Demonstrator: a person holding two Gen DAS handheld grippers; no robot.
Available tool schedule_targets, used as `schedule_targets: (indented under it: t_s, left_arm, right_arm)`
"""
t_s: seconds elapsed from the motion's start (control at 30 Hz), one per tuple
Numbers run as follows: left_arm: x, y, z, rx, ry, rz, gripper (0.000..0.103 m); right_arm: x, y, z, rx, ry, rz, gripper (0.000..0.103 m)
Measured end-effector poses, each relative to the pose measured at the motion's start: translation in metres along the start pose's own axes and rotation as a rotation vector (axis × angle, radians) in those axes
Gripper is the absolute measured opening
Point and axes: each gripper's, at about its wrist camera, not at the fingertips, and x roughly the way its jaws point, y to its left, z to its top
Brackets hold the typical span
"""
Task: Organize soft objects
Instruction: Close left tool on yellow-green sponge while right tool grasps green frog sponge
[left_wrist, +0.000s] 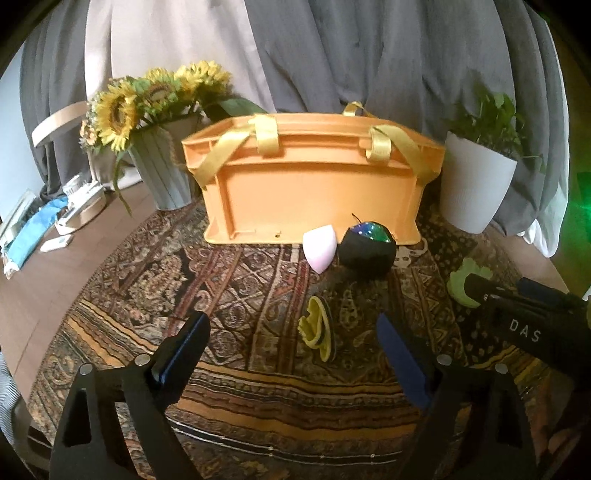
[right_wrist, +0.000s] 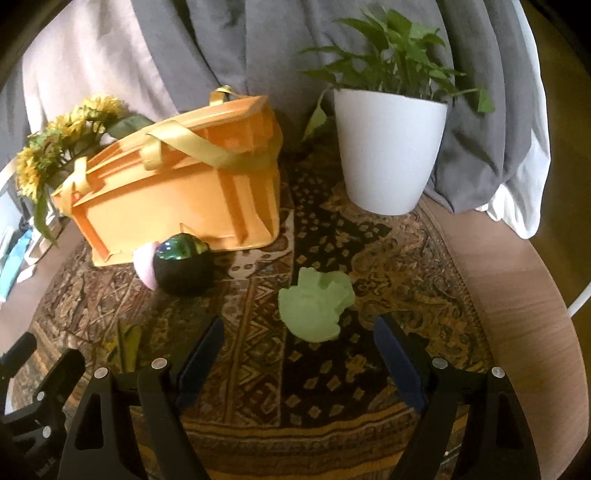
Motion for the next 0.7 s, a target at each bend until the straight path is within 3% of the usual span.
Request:
schedule_targets:
  t_s: [0.37,0.7]
  left_arm:
    - [0.033,-0.009,-0.003,-0.003,0.053,-0.002,0.085]
    - [0.062,-0.008,-0.005,-0.028,0.131,-0.018,0.067]
  right_arm:
    - [0.033,-0.006,0.001,0.005,0.054,-0.016,0.084]
    - [0.057,-0.008,0.005,0.011,0.091,-0.008,0.084]
